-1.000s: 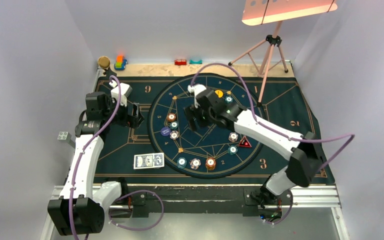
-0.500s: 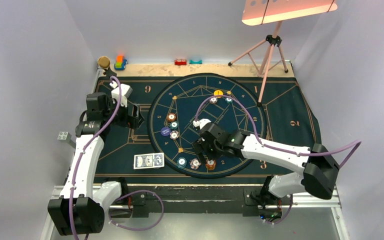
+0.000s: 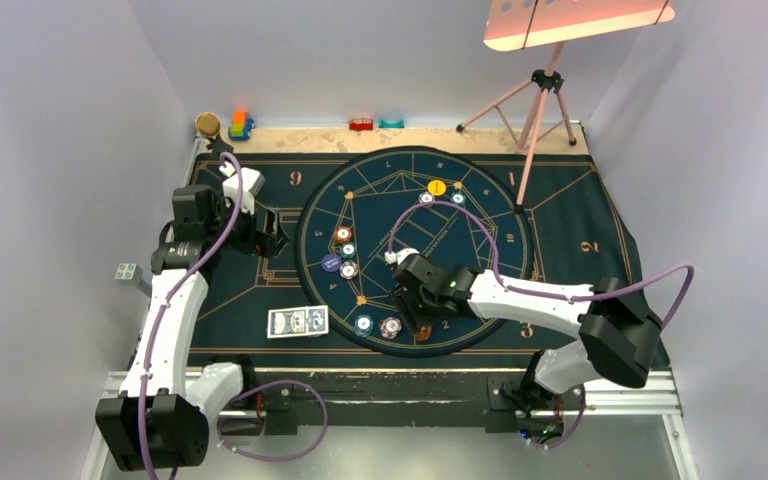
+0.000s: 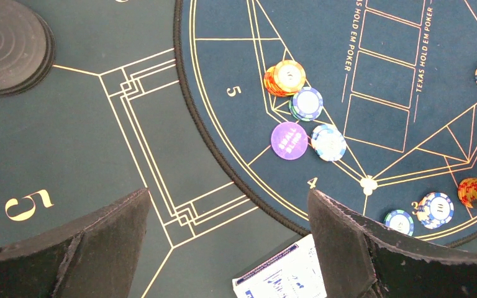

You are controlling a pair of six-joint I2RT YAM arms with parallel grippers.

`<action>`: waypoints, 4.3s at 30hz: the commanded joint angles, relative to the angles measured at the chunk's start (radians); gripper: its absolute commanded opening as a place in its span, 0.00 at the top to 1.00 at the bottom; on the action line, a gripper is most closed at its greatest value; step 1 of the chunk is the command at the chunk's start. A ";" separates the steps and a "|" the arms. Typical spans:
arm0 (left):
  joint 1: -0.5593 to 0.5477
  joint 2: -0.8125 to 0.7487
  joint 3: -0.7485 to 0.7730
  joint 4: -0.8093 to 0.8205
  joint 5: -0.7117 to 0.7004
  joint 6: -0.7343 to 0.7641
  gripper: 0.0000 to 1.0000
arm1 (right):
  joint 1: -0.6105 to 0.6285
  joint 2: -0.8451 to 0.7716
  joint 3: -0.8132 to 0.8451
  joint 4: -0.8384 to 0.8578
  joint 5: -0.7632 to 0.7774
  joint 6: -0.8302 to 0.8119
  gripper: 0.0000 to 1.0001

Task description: Distribute texas hold em gaming equipment

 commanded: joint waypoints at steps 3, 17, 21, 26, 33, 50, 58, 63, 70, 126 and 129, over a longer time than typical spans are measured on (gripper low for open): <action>0.010 -0.001 0.001 0.009 0.010 0.020 0.00 | 0.006 -0.003 0.000 0.027 0.012 0.014 0.49; 0.010 -0.004 0.003 0.009 0.010 0.019 0.00 | 0.006 -0.003 0.010 -0.005 0.005 0.020 0.46; 0.011 -0.004 0.002 0.010 0.011 0.019 0.00 | 0.006 0.000 0.008 -0.013 0.000 0.024 0.50; 0.010 -0.004 0.001 0.009 0.011 0.017 0.00 | 0.006 -0.014 0.004 -0.021 -0.003 0.031 0.50; 0.009 -0.004 0.003 0.009 0.012 0.019 0.00 | 0.006 -0.035 0.007 -0.035 0.000 0.046 0.71; 0.009 -0.009 0.002 0.010 0.015 0.019 0.00 | -0.260 0.030 0.360 -0.158 0.067 -0.046 1.00; 0.010 -0.013 0.000 0.009 0.013 0.022 0.00 | -0.480 0.354 0.704 -0.118 0.086 -0.103 1.00; 0.010 -0.015 0.000 0.009 0.015 0.024 0.00 | -0.560 0.529 0.836 -0.112 0.084 -0.103 1.00; 0.011 -0.009 -0.001 0.011 0.017 0.025 0.00 | -0.614 0.647 0.863 -0.068 0.102 -0.094 1.00; 0.010 -0.018 -0.001 0.000 0.051 0.034 0.00 | -0.016 -0.070 0.077 -0.146 -0.014 0.098 0.16; 0.011 -0.020 -0.002 0.000 0.049 0.033 0.00 | -0.006 -0.063 0.033 -0.112 -0.038 0.109 0.16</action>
